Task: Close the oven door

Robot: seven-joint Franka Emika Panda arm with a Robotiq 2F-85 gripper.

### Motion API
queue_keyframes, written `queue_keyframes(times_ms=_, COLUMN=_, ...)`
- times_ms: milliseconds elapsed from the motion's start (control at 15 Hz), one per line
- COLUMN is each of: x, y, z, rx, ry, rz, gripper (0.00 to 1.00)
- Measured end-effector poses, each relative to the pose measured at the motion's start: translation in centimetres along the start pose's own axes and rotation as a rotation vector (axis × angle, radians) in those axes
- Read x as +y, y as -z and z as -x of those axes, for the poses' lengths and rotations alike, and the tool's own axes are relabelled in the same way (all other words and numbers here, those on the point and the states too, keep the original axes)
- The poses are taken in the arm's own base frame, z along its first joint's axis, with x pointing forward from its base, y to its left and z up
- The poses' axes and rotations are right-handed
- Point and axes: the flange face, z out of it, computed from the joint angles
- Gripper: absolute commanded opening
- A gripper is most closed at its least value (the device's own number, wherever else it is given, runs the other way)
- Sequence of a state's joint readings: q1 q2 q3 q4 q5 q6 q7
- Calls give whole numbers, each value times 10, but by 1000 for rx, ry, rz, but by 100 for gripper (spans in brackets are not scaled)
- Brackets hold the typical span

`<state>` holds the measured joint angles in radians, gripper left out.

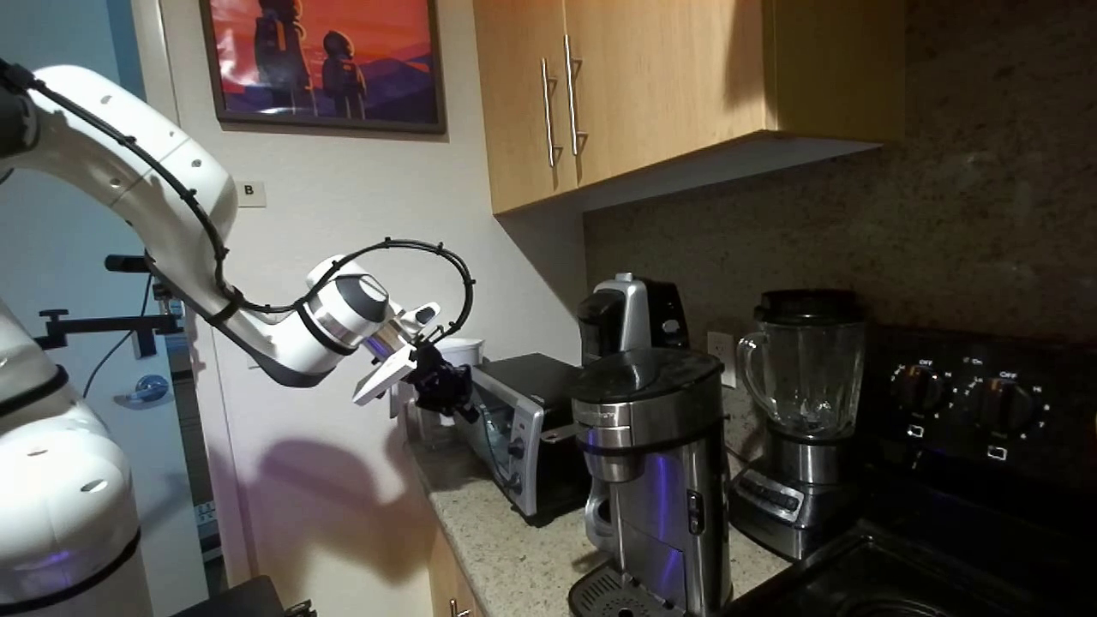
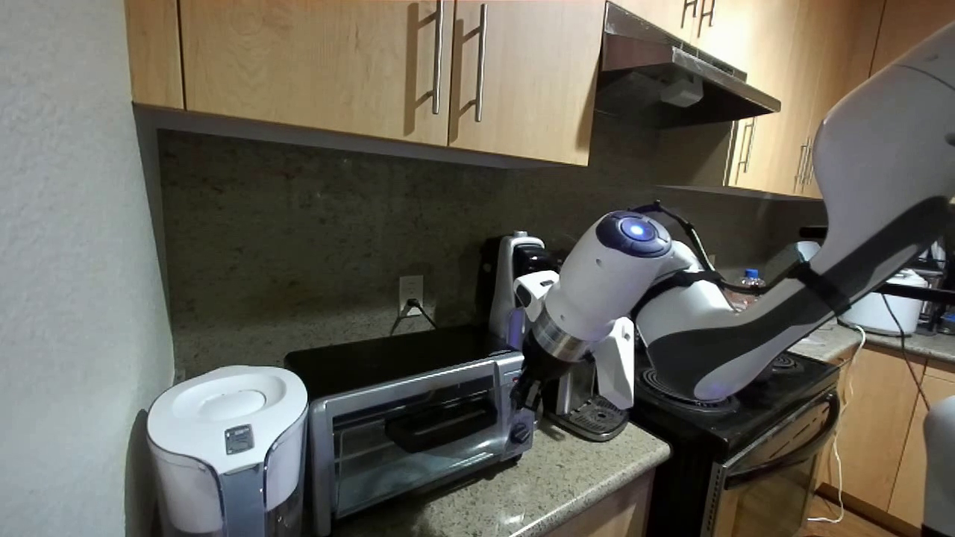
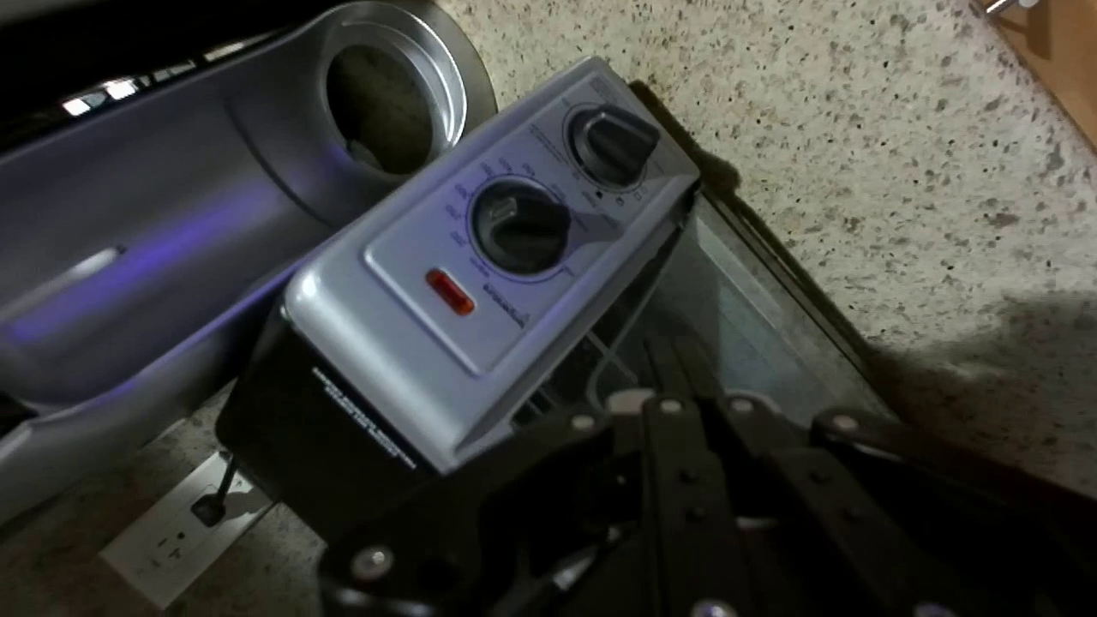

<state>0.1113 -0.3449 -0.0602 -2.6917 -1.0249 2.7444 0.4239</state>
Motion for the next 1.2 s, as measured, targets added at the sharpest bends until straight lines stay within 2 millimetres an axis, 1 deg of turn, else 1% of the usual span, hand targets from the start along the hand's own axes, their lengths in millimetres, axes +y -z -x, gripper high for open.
queue_keyframes(times_ms=200, x=6, y=-1, z=-10, rx=7, ry=-3, rz=6, gripper=0)
queue_keyframes(times_ms=467, x=9, y=-8, z=-18, rx=4, ry=-2, rz=7, gripper=0)
queue_keyframes(times_ms=867, x=11, y=-20, z=-24, rx=-11, ry=0, rz=2, gripper=0)
queue_keyframes(times_ms=1200, x=11, y=-19, z=-25, rx=-8, ry=3, rz=5, gripper=0)
